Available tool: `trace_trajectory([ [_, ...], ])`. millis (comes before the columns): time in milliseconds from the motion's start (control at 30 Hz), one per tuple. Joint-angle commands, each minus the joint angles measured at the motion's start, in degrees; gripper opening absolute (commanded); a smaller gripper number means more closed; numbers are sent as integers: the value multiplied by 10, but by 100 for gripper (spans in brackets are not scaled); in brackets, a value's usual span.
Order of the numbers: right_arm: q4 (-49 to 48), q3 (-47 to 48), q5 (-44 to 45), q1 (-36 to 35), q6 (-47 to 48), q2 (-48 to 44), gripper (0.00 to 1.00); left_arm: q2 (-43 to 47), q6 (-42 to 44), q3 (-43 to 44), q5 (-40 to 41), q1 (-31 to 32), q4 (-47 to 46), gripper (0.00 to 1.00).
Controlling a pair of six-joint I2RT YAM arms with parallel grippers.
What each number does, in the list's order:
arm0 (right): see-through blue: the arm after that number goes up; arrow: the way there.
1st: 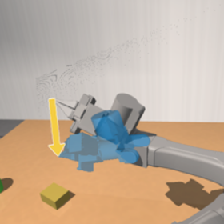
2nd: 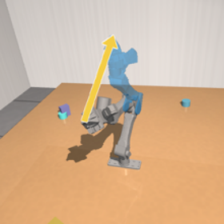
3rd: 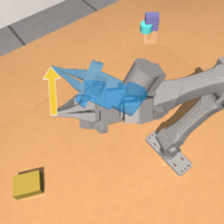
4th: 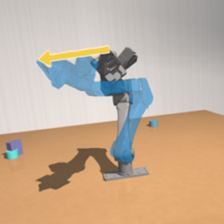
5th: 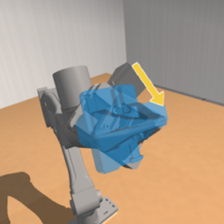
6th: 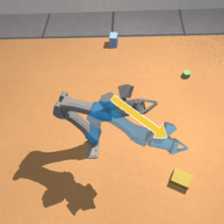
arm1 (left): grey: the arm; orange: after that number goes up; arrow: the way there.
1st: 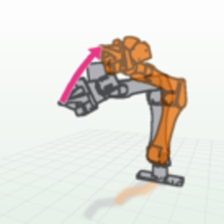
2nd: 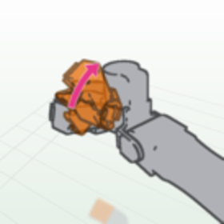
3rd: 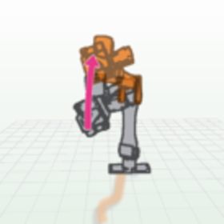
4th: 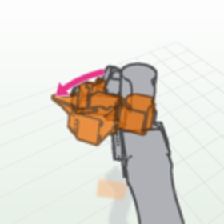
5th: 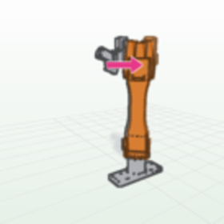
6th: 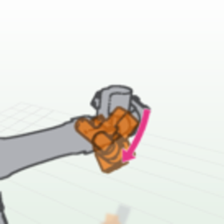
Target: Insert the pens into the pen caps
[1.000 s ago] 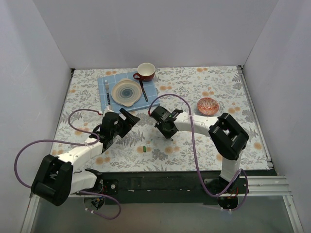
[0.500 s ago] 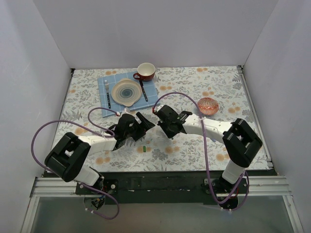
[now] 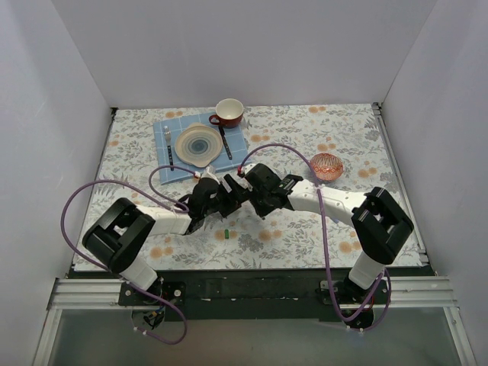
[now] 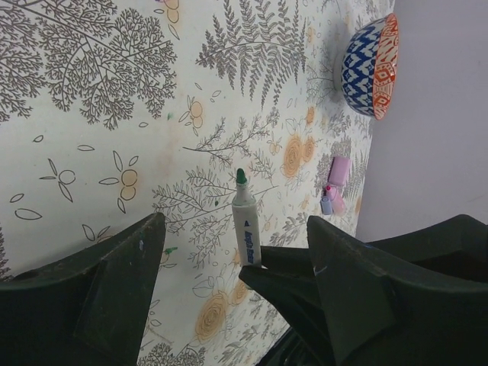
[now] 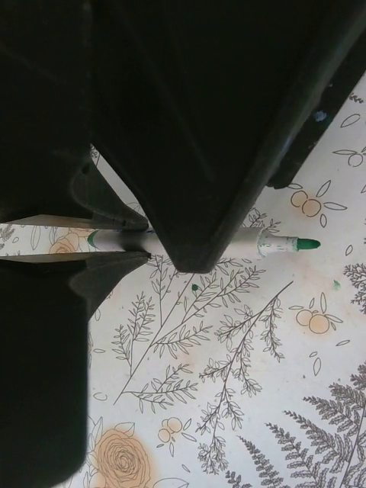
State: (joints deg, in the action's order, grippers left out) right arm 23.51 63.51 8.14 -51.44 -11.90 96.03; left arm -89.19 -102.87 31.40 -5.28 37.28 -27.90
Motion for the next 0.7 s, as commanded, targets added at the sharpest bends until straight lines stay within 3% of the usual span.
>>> trace_trajectory([
  [0, -34, 15, -13, -4, -22, -23, 1, -18, 6, 20, -2, 5, -12, 72],
  [200, -50, 13, -15, -13, -37, -30, 1, -26, -2, 18, -5, 6, -24, 63],
  [300, -58, 11, -21, -18, -40, -28, 1, -25, -1, 20, -9, 6, -29, 52],
  [467, -74, 0, -48, -23, -44, -30, 1, -12, 5, 23, -20, 6, -30, 5],
  [500, -79, -5, -54, -23, -43, -33, 4, -7, 7, 21, -24, 6, -29, 0],
  [533, -85, -11, -66, -22, -43, -37, 19, -1, 13, 18, -30, 6, -29, 0],
  [600, -103, -36, -75, -21, -40, -53, 37, 19, 18, 12, -38, 6, -33, 0],
  [667, -115, -53, -77, -19, -36, -68, 43, 33, 28, 5, -53, 6, -42, 0],
])
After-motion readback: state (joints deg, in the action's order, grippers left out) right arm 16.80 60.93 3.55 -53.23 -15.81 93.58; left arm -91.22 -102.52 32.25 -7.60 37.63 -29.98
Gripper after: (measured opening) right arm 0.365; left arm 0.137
